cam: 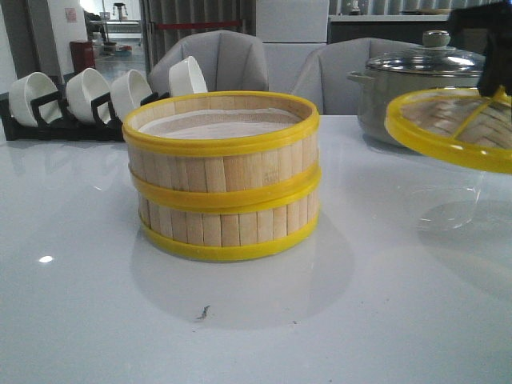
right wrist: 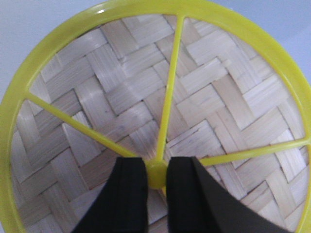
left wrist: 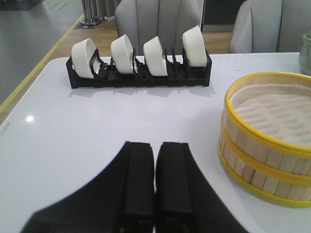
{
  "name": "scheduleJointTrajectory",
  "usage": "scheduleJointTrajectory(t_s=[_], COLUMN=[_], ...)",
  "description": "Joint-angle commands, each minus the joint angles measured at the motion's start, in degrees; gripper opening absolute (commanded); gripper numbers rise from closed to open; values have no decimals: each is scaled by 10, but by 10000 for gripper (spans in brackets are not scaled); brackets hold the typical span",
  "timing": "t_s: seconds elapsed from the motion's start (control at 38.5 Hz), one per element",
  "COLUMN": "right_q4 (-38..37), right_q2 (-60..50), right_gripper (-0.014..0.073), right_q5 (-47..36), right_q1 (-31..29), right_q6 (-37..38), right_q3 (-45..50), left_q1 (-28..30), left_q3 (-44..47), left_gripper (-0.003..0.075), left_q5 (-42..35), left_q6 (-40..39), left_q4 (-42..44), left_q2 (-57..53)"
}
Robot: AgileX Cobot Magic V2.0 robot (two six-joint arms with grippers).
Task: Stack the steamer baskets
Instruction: 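Grip the lid's centre knob with the right gripper and lift, then carry the lid over the stacked baskets and lower it on top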
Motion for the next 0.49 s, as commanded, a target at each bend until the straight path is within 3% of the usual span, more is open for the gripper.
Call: scheduleJointTrajectory(t_s=[0.0, 0.16, 0.47], right_q4=[-7, -7, -7], right_q2=[-39, -38, 6], right_gripper=[55, 55, 55], right_q5=[9, 49, 52], right_q1=[41, 107, 259], right_q6=[-5, -5, -6], right_q3=[-64, -133, -246], left_q1=[0, 0, 0], left_q3=[-16, -16, -16], left_gripper=[94, 94, 94], left_q5=[-50, -50, -50], left_q6=[-4, -4, -4], left_q4=[-3, -3, -3], left_q2=[2, 2, 2])
